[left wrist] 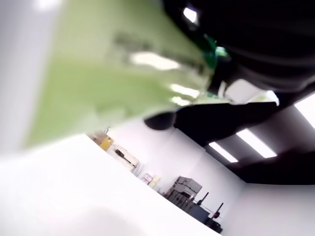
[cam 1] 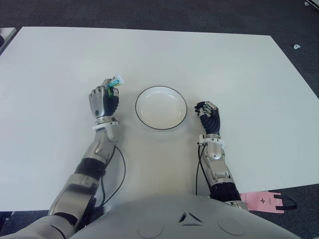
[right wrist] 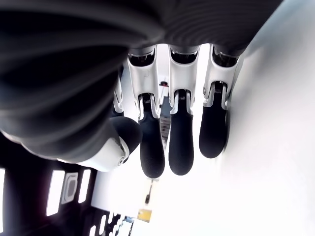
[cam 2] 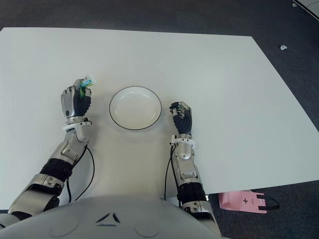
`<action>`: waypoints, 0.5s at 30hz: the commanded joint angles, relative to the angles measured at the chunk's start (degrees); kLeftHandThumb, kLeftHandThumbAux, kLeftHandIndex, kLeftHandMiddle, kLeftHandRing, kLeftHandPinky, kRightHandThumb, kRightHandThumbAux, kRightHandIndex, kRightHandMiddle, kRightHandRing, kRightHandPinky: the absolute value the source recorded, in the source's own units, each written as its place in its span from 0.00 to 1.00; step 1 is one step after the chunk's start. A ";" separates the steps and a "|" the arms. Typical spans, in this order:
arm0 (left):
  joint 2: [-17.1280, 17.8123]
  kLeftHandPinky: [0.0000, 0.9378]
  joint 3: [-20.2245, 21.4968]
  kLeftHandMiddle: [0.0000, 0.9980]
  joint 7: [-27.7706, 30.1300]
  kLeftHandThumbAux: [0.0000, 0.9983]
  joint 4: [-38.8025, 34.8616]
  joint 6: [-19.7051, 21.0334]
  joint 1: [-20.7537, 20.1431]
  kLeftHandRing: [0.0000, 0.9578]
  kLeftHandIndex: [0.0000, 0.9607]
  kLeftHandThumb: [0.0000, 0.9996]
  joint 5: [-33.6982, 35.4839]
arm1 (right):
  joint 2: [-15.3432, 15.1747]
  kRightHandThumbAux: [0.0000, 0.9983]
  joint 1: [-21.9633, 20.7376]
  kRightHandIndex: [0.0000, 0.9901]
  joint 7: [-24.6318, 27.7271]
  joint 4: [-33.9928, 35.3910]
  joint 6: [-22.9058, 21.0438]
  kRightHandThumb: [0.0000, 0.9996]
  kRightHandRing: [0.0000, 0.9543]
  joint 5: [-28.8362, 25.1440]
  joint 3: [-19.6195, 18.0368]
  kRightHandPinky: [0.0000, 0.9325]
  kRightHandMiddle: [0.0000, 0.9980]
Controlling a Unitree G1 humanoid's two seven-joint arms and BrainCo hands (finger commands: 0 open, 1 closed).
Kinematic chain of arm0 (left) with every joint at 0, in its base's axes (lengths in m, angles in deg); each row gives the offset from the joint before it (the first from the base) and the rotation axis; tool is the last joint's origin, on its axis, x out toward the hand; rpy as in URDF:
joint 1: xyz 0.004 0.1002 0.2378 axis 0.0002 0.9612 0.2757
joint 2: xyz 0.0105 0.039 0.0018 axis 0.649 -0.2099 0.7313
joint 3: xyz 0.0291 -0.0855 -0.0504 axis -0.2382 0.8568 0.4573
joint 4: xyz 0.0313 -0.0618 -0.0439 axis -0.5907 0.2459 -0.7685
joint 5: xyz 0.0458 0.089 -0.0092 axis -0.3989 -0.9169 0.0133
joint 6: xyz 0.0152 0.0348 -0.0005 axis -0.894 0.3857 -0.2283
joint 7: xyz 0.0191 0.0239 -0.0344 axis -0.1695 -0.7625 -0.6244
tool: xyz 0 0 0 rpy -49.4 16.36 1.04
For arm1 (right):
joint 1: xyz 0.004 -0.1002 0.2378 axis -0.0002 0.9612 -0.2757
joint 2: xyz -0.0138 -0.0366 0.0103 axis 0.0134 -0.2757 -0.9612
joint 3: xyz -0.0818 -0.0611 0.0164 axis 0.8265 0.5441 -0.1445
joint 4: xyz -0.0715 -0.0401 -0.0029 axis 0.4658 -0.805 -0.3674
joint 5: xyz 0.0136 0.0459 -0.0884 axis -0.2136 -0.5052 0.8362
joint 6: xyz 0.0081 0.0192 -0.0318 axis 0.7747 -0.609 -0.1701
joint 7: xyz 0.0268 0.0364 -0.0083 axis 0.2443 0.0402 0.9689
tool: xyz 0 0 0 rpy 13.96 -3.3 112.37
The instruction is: Put the toothpaste on the table into the plate.
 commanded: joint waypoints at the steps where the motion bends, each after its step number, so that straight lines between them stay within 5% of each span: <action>1: 0.52 0.93 -0.37 0.54 -0.49 0.67 -3.64 -0.88 4.55 0.92 0.41 0.85 -0.97 | 0.10 0.73 4.54 0.43 0.51 -6.58 -5.41 0.71 0.51 0.10 0.06 0.51 0.51; 15: 5.44 0.94 -2.44 0.54 3.45 0.67 -16.20 -2.84 4.42 0.93 0.42 0.85 -7.93 | 0.26 0.73 3.71 0.43 0.67 -7.48 -5.44 0.71 0.50 0.09 0.28 0.51 0.50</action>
